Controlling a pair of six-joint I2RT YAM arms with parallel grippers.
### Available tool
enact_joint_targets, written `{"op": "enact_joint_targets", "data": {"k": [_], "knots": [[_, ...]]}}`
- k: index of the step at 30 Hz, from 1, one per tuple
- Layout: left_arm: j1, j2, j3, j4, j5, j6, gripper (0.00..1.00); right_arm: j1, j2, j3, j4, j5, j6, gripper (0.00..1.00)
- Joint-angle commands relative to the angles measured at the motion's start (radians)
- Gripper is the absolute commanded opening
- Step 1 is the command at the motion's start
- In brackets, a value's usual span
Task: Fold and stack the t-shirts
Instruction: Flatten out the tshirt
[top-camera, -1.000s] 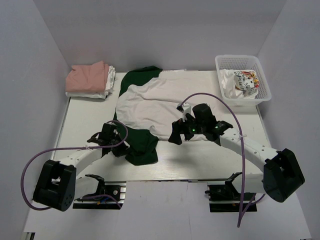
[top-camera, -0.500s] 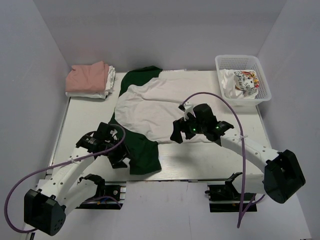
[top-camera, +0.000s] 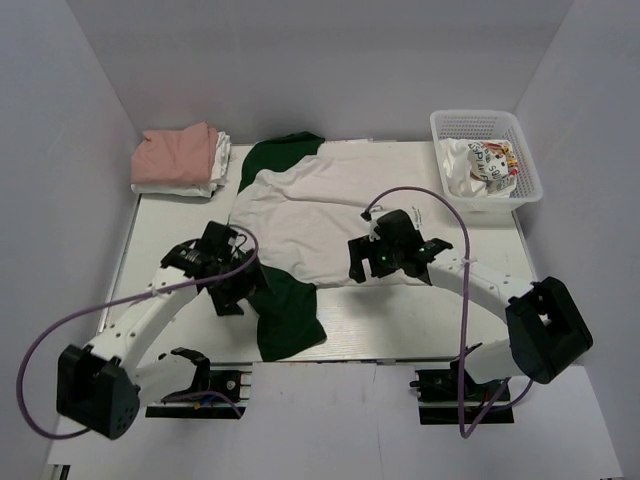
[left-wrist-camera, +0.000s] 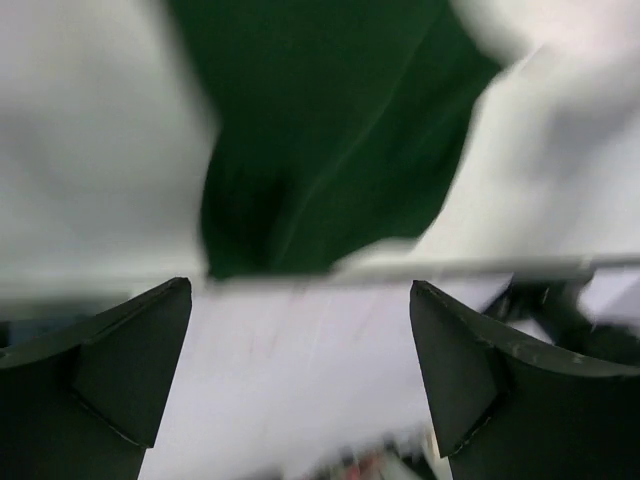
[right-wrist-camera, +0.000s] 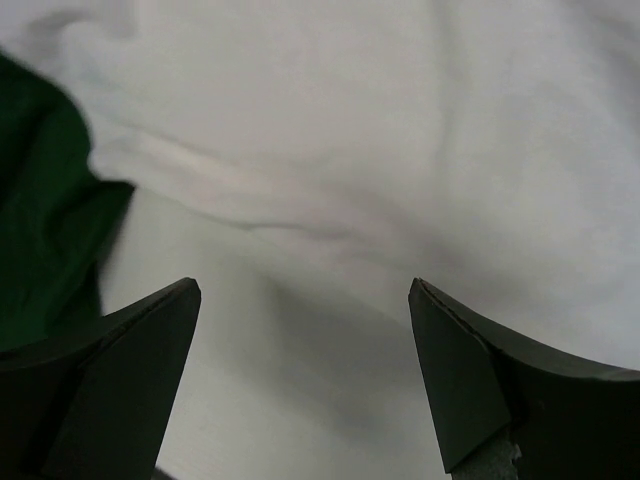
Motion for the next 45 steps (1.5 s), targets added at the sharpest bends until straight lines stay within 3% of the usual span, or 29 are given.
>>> {"op": "enact_joint_targets", "data": {"k": [1,4,5,11,18,25,29,37,41,45], "knots": [[-0.001,0.104,0.065,0.402,-0.168,0.076,1.0,-0.031,0.052,0.052,0.006,0.218,0.09,0.9],[0.02,0.253,0.111,0.58,-0.176,0.093,1.0,-0.089,0.115,0.098,-0.062,0.338,0.191,0.9],[0.02,0.35,0.19,0.617,-0.213,0.152,1.0,-0.118,0.135,0.114,-0.074,0.383,0.201,0.9],[0.04,0.676,0.437,0.543,-0.434,0.216,1.0,-0.239,0.248,0.182,-0.038,0.347,0.146,0.9],[0.104,0.92,0.571,0.631,-0.434,0.294,1.0,-0.318,0.406,0.329,-0.042,0.332,0.063,0.9],[0.176,1.138,0.741,0.692,-0.338,0.403,1.0,-0.368,0.531,0.438,-0.01,0.287,-0.025,0.9],[0.201,1.207,0.824,0.749,-0.208,0.469,1.0,-0.401,0.65,0.552,-0.033,0.257,-0.031,0.9],[0.23,1.301,0.976,0.734,-0.117,0.48,1.0,-0.431,0.807,0.789,-0.096,0.197,-0.089,0.9],[0.23,1.243,0.996,0.718,-0.106,0.48,1.0,-0.419,0.777,0.835,-0.123,0.154,-0.135,0.9],[0.23,1.05,0.929,0.697,-0.081,0.48,1.0,-0.395,0.662,0.791,-0.108,0.114,-0.163,0.9]]}}
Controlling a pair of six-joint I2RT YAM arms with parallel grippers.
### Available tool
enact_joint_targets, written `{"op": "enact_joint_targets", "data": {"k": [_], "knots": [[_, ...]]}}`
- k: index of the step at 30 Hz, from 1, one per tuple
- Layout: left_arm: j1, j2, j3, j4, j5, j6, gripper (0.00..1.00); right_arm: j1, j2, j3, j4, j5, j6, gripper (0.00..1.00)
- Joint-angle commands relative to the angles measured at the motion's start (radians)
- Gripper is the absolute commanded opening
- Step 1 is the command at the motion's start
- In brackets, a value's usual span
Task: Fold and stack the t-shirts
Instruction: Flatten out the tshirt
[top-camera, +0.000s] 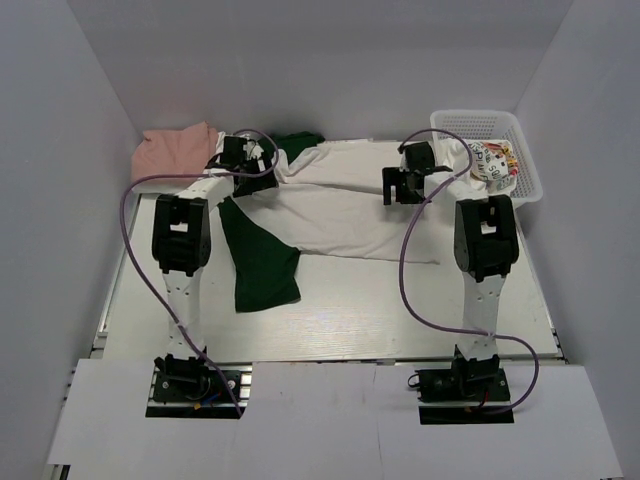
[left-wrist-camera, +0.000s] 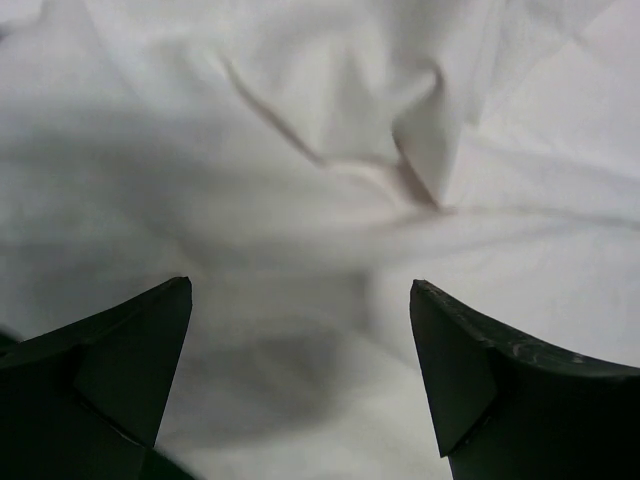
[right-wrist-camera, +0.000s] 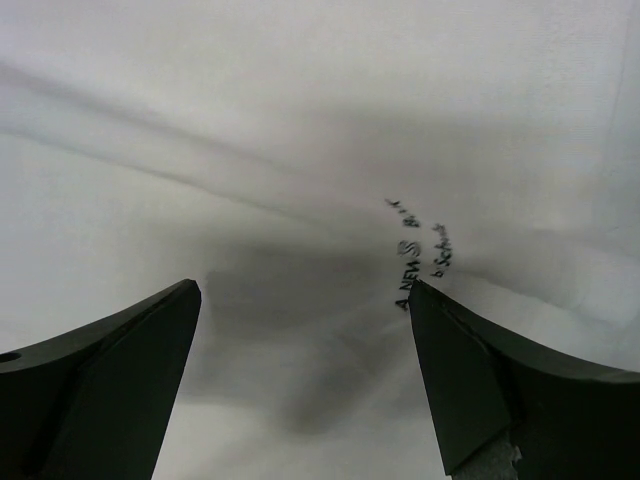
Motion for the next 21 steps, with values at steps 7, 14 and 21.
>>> {"op": "enact_joint_targets", "data": {"k": [7,14,21], "knots": [[-0.005,-0.569,-0.385,-0.048,-0.047,-0.152,1.0,0.072,-0.431,-0.296,0.047,-0.083,0.053,0.9],[-0.024,-1.029,-0.908,-0.197,-0.114,-0.367,1.0,0.06,-0.795,-0.738,0.289,0.023,0.294,0.9],[-0.024,-1.358,-1.22,-0.273,-0.054,-0.485,1.0,0.043,-0.97,-0.83,0.311,0.006,0.391,0.9]]}}
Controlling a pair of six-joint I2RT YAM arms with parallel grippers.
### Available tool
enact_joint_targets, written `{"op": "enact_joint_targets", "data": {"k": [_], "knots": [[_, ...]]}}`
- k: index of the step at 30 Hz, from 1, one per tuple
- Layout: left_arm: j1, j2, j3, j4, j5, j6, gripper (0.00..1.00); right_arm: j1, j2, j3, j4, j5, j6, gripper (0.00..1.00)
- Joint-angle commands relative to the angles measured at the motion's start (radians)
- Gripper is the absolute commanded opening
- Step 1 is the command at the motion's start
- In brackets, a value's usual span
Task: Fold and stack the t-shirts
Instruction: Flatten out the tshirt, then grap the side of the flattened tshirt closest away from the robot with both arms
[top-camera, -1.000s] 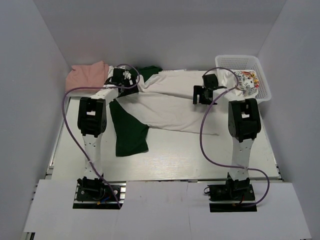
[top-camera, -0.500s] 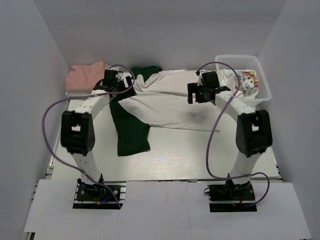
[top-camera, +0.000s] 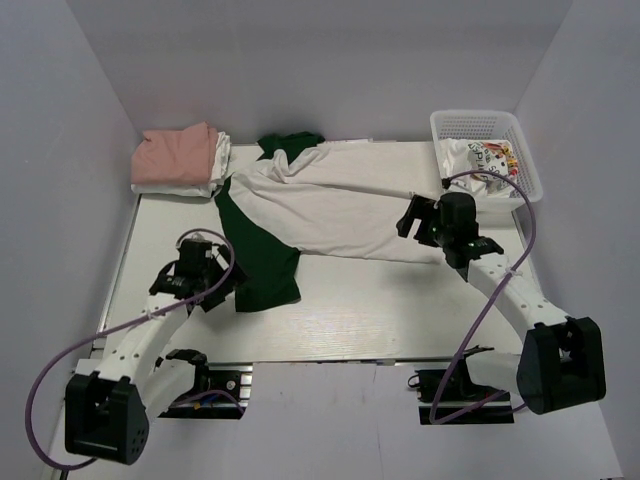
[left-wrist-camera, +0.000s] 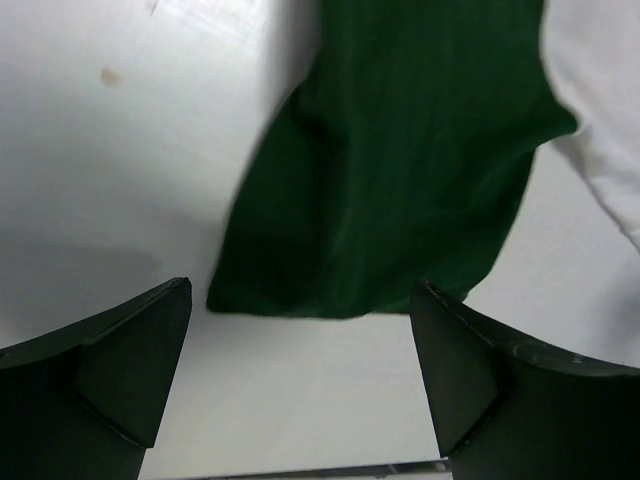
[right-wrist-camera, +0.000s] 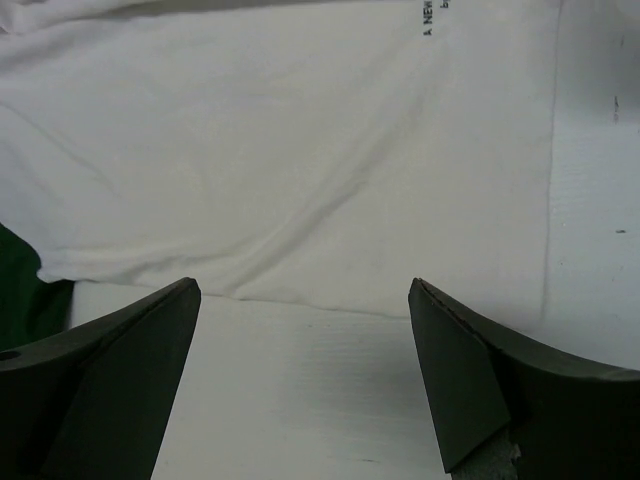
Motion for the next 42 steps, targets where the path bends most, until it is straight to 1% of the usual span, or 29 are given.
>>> {"op": "enact_joint_targets", "data": {"k": [1,3,5,6,7,8,10,11,13,14,16,18,20,21,23,25,26,27,29,30,32,34,35,37,39,42], "knots": [[-0.002,-0.086,-0.054,-0.058,0.038,-0.091,1.0,-0.008,-0.035,0.006,0.059,0.004,0.078,0.9],[-0.002,-0.087,-0.104,-0.096,0.061,-0.114,1.0,-0.011,-0.031,0.016,0.015,0.028,0.101,0.9],[-0.002,-0.096,-0.143,-0.096,0.061,-0.125,1.0,-0.016,-0.024,0.024,-0.013,0.027,0.107,0.9],[-0.002,-0.096,-0.173,-0.083,0.061,-0.125,0.97,-0.016,-0.024,0.02,-0.022,0.03,0.109,0.9],[-0.002,-0.082,-0.183,-0.054,0.061,-0.125,0.93,-0.019,-0.024,0.018,-0.023,0.027,0.118,0.9],[-0.002,-0.07,-0.183,-0.038,0.061,-0.125,0.86,-0.022,-0.029,0.01,-0.024,0.027,0.122,0.9],[-0.002,-0.023,-0.174,-0.027,0.033,-0.125,0.8,-0.023,-0.037,0.007,-0.03,0.039,0.132,0.9],[-0.002,-0.002,-0.16,-0.027,0.02,-0.125,0.75,-0.028,-0.041,0.006,-0.035,0.041,0.126,0.9],[-0.002,0.028,-0.16,-0.009,0.0,-0.107,0.68,-0.031,-0.055,0.003,-0.035,0.059,0.127,0.9],[-0.002,0.056,-0.16,0.006,0.0,-0.107,0.62,-0.031,-0.058,0.001,-0.035,0.065,0.13,0.9],[-0.002,0.08,-0.16,0.035,0.016,-0.094,0.56,-0.033,-0.07,-0.002,-0.035,0.065,0.127,0.9],[-0.002,0.113,-0.16,0.08,0.043,-0.073,0.43,-0.034,-0.075,-0.01,-0.038,0.078,0.129,0.9],[-0.002,0.125,-0.16,0.089,0.075,-0.055,0.23,-0.037,-0.075,-0.014,-0.056,0.085,0.135,0.9],[-0.002,0.125,-0.16,0.089,0.075,-0.054,0.0,-0.037,-0.077,-0.008,-0.067,0.113,0.145,0.9],[-0.002,0.107,-0.151,0.071,0.113,-0.029,0.0,-0.04,-0.066,-0.005,-0.133,0.131,0.161,0.9],[-0.002,0.07,-0.151,0.005,0.153,-0.028,0.0,-0.045,-0.061,-0.006,-0.18,0.153,0.187,0.9],[-0.002,0.012,-0.151,-0.021,0.171,-0.028,0.0,-0.045,-0.06,-0.011,-0.211,0.157,0.188,0.9],[-0.002,-0.02,-0.151,-0.082,0.217,-0.038,0.0,-0.049,-0.061,-0.013,-0.222,0.17,0.194,0.9],[-0.002,-0.085,-0.141,-0.153,0.262,-0.05,0.0,-0.057,-0.06,-0.029,-0.265,0.179,0.19,0.9],[-0.013,-0.146,-0.141,-0.211,0.32,-0.059,0.0,-0.057,-0.051,-0.033,-0.271,0.189,0.184,0.9],[-0.013,-0.2,-0.141,-0.269,0.377,-0.077,0.0,-0.071,-0.046,-0.048,-0.303,0.217,0.194,0.9],[-0.013,-0.266,-0.129,-0.38,0.404,-0.088,0.0,-0.086,-0.029,-0.065,-0.308,0.208,0.211,0.9],[-0.013,-0.298,-0.102,-0.459,0.394,-0.088,0.0,-0.095,-0.027,-0.078,-0.296,0.199,0.224,0.9],[-0.013,-0.323,-0.072,-0.524,0.385,-0.088,0.0,-0.105,-0.024,-0.1,-0.267,0.18,0.231,0.9],[-0.013,-0.343,-0.052,-0.573,0.374,-0.088,0.0,-0.115,-0.012,-0.109,-0.245,0.162,0.236,0.9],[-0.013,-0.354,-0.052,-0.558,0.401,-0.088,0.0,-0.132,0.017,-0.109,-0.236,0.147,0.247,0.9]]}}
